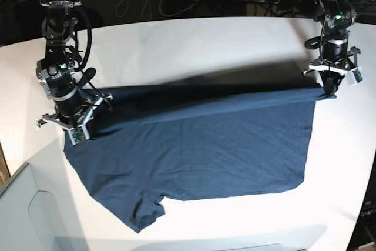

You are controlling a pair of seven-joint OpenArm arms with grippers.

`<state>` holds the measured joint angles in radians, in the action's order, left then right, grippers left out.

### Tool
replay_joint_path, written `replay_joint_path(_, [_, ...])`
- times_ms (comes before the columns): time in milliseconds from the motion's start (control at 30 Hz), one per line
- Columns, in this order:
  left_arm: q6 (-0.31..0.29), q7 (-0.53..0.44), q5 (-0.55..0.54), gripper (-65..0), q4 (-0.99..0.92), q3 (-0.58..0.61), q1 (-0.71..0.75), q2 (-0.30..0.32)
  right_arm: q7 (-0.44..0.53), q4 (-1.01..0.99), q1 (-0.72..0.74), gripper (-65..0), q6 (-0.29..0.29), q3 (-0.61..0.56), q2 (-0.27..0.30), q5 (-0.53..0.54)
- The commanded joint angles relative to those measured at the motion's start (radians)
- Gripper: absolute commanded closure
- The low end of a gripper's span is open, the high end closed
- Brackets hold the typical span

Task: Fold the T-shirt properly
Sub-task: 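Pull the held shoulder edge over the shirt toward the hem with both grippers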

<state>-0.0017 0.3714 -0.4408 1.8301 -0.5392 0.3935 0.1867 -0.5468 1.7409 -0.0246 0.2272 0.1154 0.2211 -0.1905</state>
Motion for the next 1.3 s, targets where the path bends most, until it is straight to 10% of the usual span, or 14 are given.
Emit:
replay_joint_path(0, [0.002,-0.025,-0.003,0.0,0.015,0.004,-0.001,0.014,0.023,0.014,0.021,-0.2,0.002,-0.009,0.01,0.004])
replay_joint_path(1267, [0.002,-0.025,-0.003,0.0,-0.079,0.009,-0.155,0.027,0.058,-0.077,0.111,-0.2,0.002,-0.084,0.01,0.006])
